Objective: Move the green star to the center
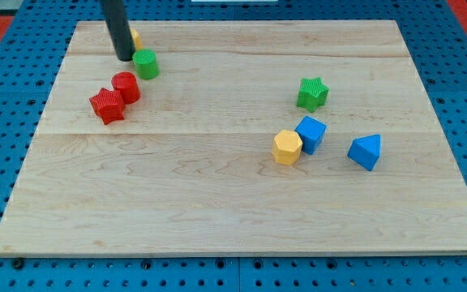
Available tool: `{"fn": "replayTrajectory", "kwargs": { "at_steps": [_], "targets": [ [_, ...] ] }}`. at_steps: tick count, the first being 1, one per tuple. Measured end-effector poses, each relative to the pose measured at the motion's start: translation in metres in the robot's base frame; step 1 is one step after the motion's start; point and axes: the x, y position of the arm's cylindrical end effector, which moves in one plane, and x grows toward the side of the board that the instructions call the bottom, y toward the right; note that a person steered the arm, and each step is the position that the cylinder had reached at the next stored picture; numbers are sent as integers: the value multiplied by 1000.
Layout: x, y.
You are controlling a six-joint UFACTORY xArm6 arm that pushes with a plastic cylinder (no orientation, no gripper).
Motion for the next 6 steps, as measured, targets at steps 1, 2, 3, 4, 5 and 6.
{"fn": "replayTrajectory", "kwargs": {
  "at_steps": [1,2,3,4,5,6],
  "targets": [
    [29,39],
    [45,77],
    [1,176],
    [13,266],
    [19,351],
    [76,300]
  ]
}}
